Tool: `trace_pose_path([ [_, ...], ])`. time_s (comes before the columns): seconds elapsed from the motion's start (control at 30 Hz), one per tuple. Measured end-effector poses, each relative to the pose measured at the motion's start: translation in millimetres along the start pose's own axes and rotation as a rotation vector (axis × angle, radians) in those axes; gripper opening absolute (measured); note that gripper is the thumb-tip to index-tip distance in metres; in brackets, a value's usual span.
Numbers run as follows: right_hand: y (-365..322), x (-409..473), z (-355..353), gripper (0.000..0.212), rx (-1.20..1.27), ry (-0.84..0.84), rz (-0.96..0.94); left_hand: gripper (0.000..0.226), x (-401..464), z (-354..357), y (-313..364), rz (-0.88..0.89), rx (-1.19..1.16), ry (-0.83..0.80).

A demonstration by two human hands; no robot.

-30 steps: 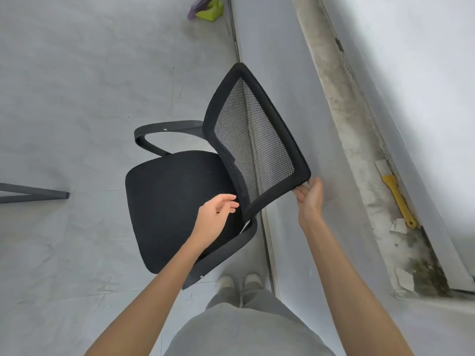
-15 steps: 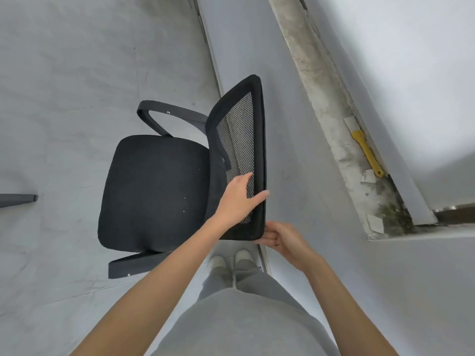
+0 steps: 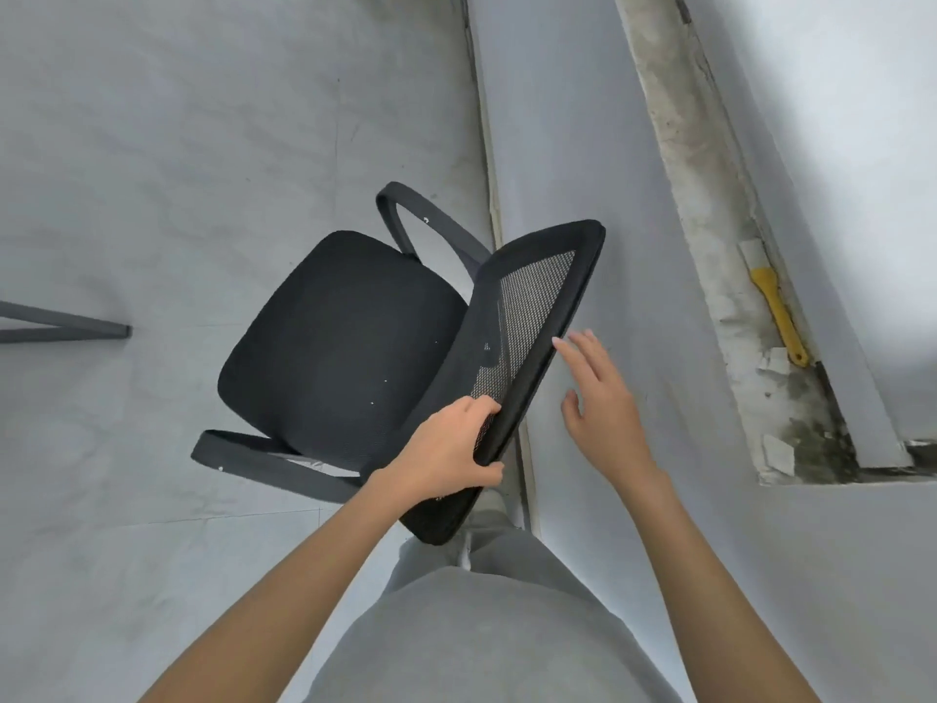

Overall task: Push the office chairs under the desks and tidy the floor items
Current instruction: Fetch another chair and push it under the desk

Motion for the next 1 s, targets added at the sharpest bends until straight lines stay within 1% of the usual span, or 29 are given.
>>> trace_pose_path([
  [0.07, -4, 11, 5, 0.06, -0.124, -0.035, -0.118, 0.06, -17, 0, -9, -0.007, -0.026, -0.012],
  [0.2, -14, 22, 22, 0.045, -0.368, -0.124, -0.245, 0.057, -51, 1, -26, -0.071, -0.131, 0.002],
  [0.27, -21, 24, 30, 0.041, -0.391, -0.17, -0.29, 0.057, -69, 1, -32, -0.137, -0.204, 0.007],
  [0.33, -29, 23, 38, 0.032, -0.378, -0.178, -0.337, 0.059, -86, 0, -38, -0.208, -0.255, 0.022],
  [0.4, -38, 17, 46, 0.024, -0.352, -0.187, -0.362, 0.058, -102, 1, -43, -0.274, -0.261, 0.064],
  [0.47, -48, 5, 55, 0.021, -0.331, -0.209, -0.382, 0.051, -113, 6, -44, -0.353, -0.183, 0.148],
  [0.57, -69, -13, 65, 0.015, -0.344, -0.254, -0.373, 0.035, -120, 13, -46, -0.445, 0.076, 0.324],
  [0.67, -91, -28, 77, 0.009, -0.361, -0.325, -0.407, 0.028, -129, 14, -65, -0.521, 0.253, 0.448],
  [0.73, -104, -34, 86, 0.014, -0.371, -0.396, -0.45, 0.027, -143, 12, -83, -0.587, 0.289, 0.468],
  [0.77, -110, -38, 90, 0.018, -0.373, -0.453, -0.464, 0.027, -149, 11, -91, -0.593, 0.309, 0.457],
  [0.83, -117, -45, 97, 0.024, -0.368, -0.5, -0.466, 0.024, -161, 7, -103, -0.554, 0.34, 0.426],
  [1.0, -135, -62, 109, 0.028, -0.399, -0.441, -0.411, 0.014, -179, 0, -123, -0.465, 0.348, 0.387],
])
Point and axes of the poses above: each hand's wrist, its own x-axis towards the middle knuckle, its own z-axis out of the palm, y = z × x, the point moved 3 cm from there along x, towards the middle knuckle, and after that the axes turned 4 degrees about z, right-handed, at the moved point
